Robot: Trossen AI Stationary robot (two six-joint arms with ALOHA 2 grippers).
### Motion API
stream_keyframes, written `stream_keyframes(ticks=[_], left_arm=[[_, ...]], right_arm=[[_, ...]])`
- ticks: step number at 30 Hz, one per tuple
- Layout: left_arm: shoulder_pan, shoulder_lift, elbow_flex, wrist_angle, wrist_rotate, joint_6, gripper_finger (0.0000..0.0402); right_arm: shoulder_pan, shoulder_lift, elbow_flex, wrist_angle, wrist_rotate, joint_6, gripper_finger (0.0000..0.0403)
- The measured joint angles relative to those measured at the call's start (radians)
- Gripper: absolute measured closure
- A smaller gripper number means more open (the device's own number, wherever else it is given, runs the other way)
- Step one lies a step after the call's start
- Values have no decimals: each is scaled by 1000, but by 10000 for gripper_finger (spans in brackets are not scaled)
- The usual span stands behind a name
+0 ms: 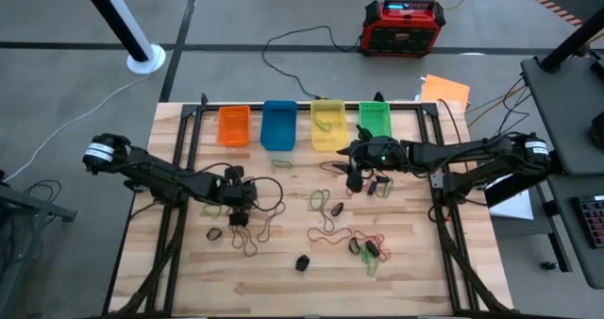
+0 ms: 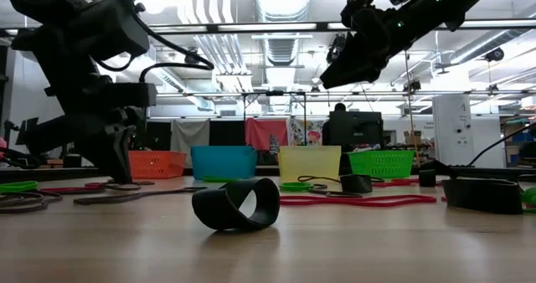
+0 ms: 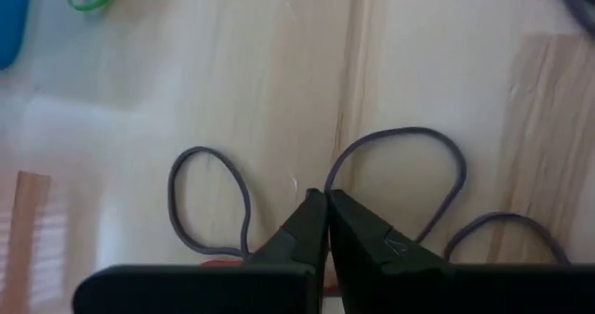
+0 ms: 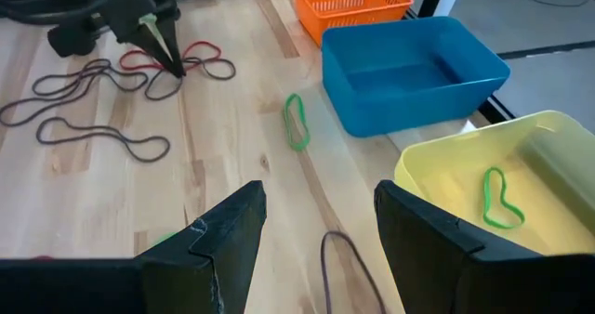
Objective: Sort rubber bands into baskets
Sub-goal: Put the violet rubber band into the orange bin
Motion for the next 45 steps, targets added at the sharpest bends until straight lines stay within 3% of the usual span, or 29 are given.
stream_keyframes(ticks=[21, 40, 45], left_arm=[[-2, -241, 23, 7, -16, 33, 401], [-2, -413, 24, 161, -20, 80, 401], [-3, -449, 24, 202, -100, 85, 401]], right_arm=[[0, 0, -1, 6, 0, -11, 204], [0, 0, -1, 6, 0, -13, 204], [0, 0, -1, 6, 0, -16, 204]])
